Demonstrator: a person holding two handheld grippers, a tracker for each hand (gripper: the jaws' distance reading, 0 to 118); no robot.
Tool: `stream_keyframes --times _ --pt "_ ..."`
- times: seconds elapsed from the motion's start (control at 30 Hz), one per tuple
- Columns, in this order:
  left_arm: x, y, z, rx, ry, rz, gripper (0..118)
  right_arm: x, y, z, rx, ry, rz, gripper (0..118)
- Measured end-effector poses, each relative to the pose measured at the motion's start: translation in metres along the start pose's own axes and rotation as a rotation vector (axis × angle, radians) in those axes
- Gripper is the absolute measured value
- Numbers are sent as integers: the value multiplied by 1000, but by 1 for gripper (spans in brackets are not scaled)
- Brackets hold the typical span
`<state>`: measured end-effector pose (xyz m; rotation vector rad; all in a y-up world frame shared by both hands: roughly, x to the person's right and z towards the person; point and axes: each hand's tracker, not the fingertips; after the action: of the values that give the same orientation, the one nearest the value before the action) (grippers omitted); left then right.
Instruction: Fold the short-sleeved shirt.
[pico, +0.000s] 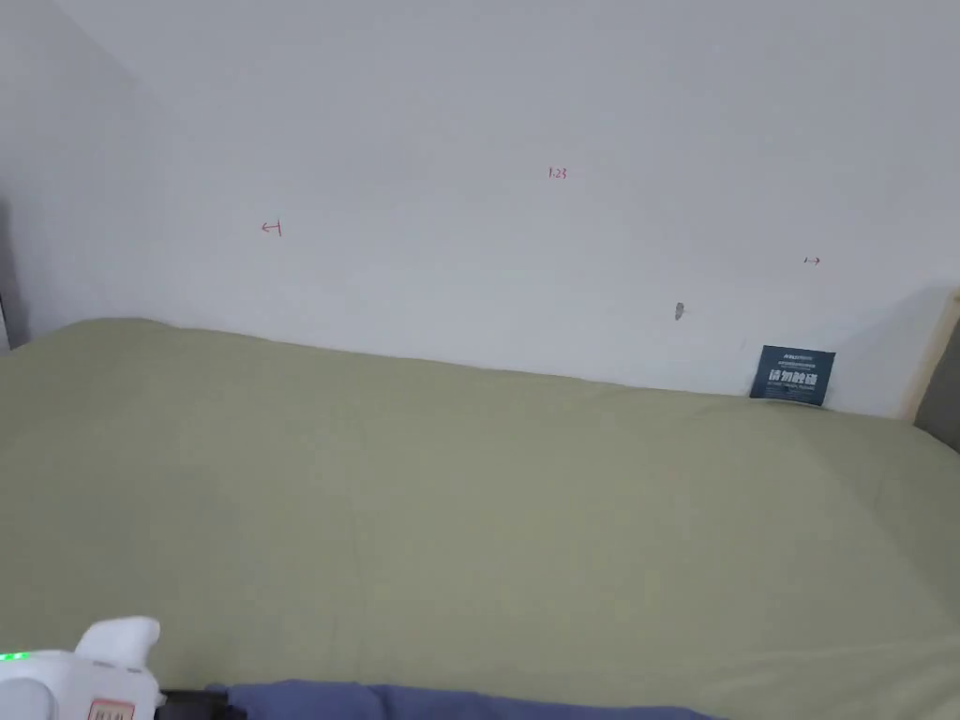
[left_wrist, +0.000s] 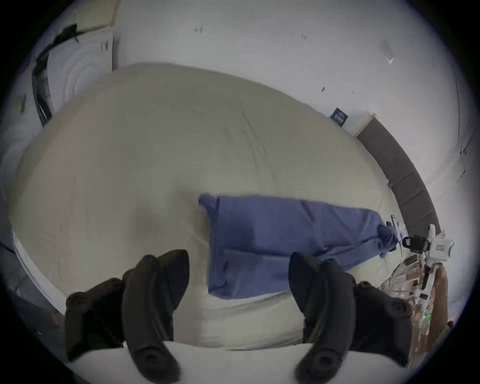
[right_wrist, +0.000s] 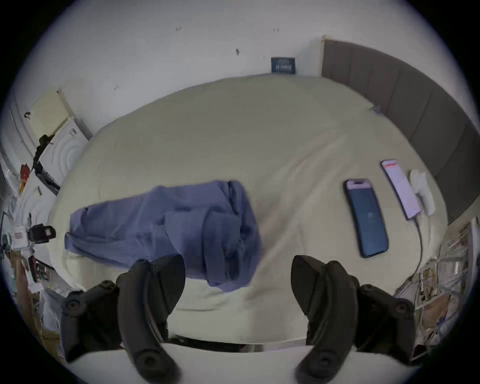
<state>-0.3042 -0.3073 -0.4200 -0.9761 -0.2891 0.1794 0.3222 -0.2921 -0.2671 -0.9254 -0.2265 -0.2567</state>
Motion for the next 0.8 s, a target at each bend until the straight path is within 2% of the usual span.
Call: stream_keyframes --times 0.03,0.07,0.1,0.13,0.17,0.23,0.33,0.57,0.73,0.77,0.8 --pt "5 4 5 25 11 -2 84 -8 3 5 4 9 -3 87" --pt "10 5 8 40 20 1 77 -16 5 9 20 23 -5 81" --pt "24 1 17 63 28 -3 52 -24 6 12 54 53 6 62" --pt "30 0 18 63 16 -9 22 -33 4 14 82 70 24 37" --pt "34 0 17 66 8 -12 2 -41 4 14 91 68 30 3" --pt "40 -7 17 71 -22 -23 0 -56 -1 10 94 69 16 0" --pt "41 -18 13 43 -60 -35 0 -73 -13 1 72 127 29 0" --pt "-9 -14 2 -57 -211 33 0 -102 -24 -5 41 171 118 0" --pt "-57 -4 -28 -137 -525 162 3 -115 -26 -12 31 207 146 0" --pt "-65 -5 -37 -130 -482 202 10 -117 -27 -13 28 217 149 0" --pt "-68 -4 -46 -149 -450 228 37 -118 -26 -12 24 225 150 0"
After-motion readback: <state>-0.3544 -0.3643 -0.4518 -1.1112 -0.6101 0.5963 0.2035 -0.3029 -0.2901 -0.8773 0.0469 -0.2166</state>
